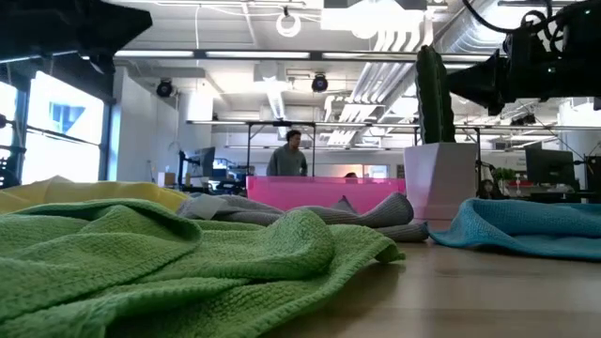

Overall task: Fold microfiber towels
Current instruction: Adjust the bottom blue microfiber cloth

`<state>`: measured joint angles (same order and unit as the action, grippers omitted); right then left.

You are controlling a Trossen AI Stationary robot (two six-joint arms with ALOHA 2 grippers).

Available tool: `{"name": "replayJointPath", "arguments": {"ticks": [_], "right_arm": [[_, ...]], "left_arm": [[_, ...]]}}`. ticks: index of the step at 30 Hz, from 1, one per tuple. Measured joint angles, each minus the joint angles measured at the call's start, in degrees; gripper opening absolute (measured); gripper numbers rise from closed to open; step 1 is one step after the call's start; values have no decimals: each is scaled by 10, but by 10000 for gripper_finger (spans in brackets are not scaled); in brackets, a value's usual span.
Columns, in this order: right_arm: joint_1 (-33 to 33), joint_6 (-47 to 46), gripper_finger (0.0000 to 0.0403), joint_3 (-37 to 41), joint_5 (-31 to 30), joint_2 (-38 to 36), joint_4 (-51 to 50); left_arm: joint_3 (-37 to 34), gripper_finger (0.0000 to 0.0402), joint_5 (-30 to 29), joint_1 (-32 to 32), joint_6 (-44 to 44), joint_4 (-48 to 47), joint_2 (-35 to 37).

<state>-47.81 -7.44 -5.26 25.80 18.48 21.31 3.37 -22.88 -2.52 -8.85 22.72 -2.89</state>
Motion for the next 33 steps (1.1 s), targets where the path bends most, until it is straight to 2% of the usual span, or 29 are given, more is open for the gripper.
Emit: {"name": "replayJointPath", "arguments": {"ticks": [6,15,20,26,33], "right_arm": [[22,37,145,-61,-32,20,-61],[70,63,145,-166,-34,95,-167],[102,64,145,-219,-79,134,-237],[150,60,145,-267,-124,176,-332],[224,49,145,-297,-173,218,-369]], "left_arm": [[34,62,-5,-15,0,-1,-52],[95,62,-5,-21,41,-2,-184],[145,62,-3,-21,43,-2,-258],[181,62,43,-11,95,-6,-343],[208,62,97,12,186,-4,-452]]}}
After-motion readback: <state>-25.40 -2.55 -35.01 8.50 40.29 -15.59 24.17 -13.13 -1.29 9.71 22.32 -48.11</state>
